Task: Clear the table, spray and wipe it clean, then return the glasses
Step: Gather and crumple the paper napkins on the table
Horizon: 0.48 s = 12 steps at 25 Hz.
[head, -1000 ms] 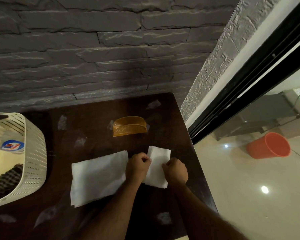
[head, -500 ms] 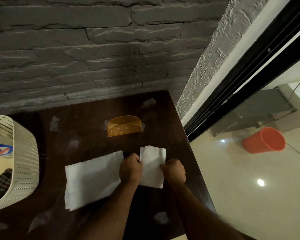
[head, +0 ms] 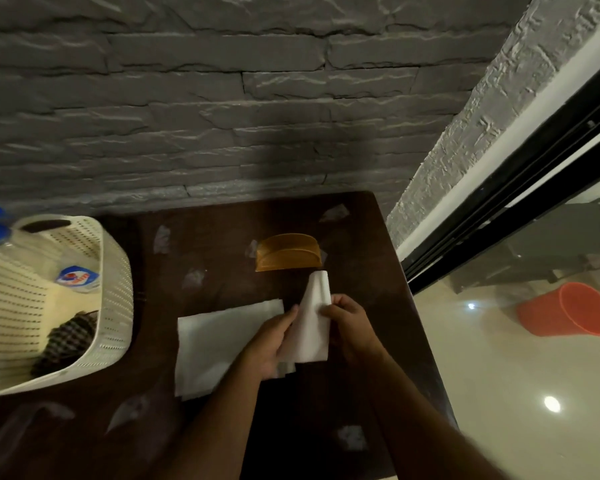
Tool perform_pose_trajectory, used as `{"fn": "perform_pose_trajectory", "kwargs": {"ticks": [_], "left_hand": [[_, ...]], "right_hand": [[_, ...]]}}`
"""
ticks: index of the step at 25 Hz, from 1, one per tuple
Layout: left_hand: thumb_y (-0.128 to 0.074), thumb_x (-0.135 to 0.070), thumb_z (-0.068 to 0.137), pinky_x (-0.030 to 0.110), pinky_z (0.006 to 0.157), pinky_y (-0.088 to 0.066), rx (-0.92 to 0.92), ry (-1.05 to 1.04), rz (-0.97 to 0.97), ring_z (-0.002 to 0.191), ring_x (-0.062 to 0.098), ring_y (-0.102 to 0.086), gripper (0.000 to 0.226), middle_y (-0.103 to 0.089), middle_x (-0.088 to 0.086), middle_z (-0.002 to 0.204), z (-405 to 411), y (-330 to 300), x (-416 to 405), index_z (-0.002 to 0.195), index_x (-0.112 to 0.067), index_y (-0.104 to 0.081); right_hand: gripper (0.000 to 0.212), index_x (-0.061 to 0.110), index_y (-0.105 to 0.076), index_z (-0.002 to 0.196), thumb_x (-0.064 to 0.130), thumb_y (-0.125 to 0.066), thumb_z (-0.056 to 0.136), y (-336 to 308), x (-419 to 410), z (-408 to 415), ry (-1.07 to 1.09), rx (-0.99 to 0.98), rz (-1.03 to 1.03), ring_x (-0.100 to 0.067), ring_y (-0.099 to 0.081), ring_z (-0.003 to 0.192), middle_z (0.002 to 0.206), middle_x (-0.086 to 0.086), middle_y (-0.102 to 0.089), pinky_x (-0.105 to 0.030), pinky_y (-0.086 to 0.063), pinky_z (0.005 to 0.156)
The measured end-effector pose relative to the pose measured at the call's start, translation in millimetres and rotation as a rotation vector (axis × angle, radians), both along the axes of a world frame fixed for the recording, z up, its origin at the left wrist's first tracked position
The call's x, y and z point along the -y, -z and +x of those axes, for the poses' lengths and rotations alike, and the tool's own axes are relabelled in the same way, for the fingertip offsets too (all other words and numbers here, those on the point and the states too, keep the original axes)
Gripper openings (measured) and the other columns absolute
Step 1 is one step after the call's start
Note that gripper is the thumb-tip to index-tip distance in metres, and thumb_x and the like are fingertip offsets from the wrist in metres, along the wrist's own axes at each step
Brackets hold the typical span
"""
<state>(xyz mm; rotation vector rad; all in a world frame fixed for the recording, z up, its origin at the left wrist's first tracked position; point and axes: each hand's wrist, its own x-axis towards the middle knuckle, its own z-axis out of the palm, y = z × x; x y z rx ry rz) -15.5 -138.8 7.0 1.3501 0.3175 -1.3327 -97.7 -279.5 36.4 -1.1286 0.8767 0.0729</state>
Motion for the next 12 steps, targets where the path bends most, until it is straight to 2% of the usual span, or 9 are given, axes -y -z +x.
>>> {"fn": "perform_pose_trajectory", "kwargs": {"ticks": [2,4,6,8,9,11,12], "left_hand": [[-0.064,-0.043,0.083,0.050,0.091,-0.051,-0.052,-0.109,-0.047,0.110,0.032,-0.062,0.043,-0.070,0.012,0.114,6,4,-36,0.120,-0.022,-0.061],[-0.064,-0.030,0.087,0.049,0.093,-0.050,-0.023,-0.177,-0.079,0.111,0.032,-0.061,0.036,-0.069,0.013,0.115,11,5,-72,0.120,-0.015,-0.063],[-0.066,-0.022,0.086,0.050,0.094,-0.051,0.113,-0.157,0.008,0.106,0.031,-0.064,0.031,-0.071,0.012,0.110,17,8,-100,0.116,-0.013,-0.066],[-0.070,-0.016,0.084,0.051,0.086,-0.055,0.327,-0.113,0.205,0.096,0.030,-0.067,0.021,-0.073,0.009,0.099,24,10,-113,0.105,-0.015,-0.068],[-0.070,-0.013,0.084,0.049,0.082,-0.056,0.433,-0.093,0.277,0.091,0.030,-0.068,0.016,-0.073,0.008,0.093,26,10,-115,0.099,-0.015,-0.067],[-0.070,-0.012,0.083,0.044,0.079,-0.056,0.569,-0.036,0.352,0.088,0.026,-0.068,0.012,-0.071,0.003,0.089,29,12,-112,0.093,-0.016,-0.064],[-0.071,-0.014,0.083,0.042,0.081,-0.056,0.605,-0.009,0.384,0.089,0.023,-0.067,0.016,-0.071,0.001,0.092,29,13,-111,0.097,-0.017,-0.063]], "right_hand": [[0.020,0.011,-0.057,0.107,0.013,-0.062,0.087,1,-20,13,-0.107,-0.014,0.134,-0.034,-0.060,0.103,0.109,-0.013,-0.062,-0.057,-0.047,0.093],[0.018,0.009,-0.059,0.105,0.011,-0.063,0.087,5,-45,24,-0.178,-0.052,0.146,-0.033,-0.061,0.097,0.104,-0.014,-0.064,-0.053,-0.050,0.090],[0.013,0.009,-0.061,0.098,0.009,-0.065,0.086,13,-70,34,-0.204,-0.124,0.007,-0.032,-0.065,0.091,0.101,-0.017,-0.066,-0.047,-0.055,0.078],[0.008,0.014,-0.062,0.086,0.008,-0.066,0.083,27,-86,42,-0.215,-0.217,-0.209,-0.029,-0.067,0.085,0.096,-0.017,-0.067,-0.047,-0.058,0.073],[0.012,0.018,-0.060,0.080,0.008,-0.066,0.083,33,-91,44,-0.226,-0.263,-0.301,-0.026,-0.067,0.081,0.093,-0.014,-0.068,-0.046,-0.060,0.072],[0.018,0.023,-0.056,0.077,0.010,-0.067,0.082,40,-97,45,-0.214,-0.323,-0.388,-0.023,-0.066,0.079,0.089,-0.008,-0.067,-0.043,-0.060,0.071],[0.016,0.023,-0.056,0.079,0.011,-0.068,0.082,44,-100,45,-0.194,-0.338,-0.400,-0.022,-0.066,0.079,0.089,-0.006,-0.066,-0.042,-0.060,0.069]]}}
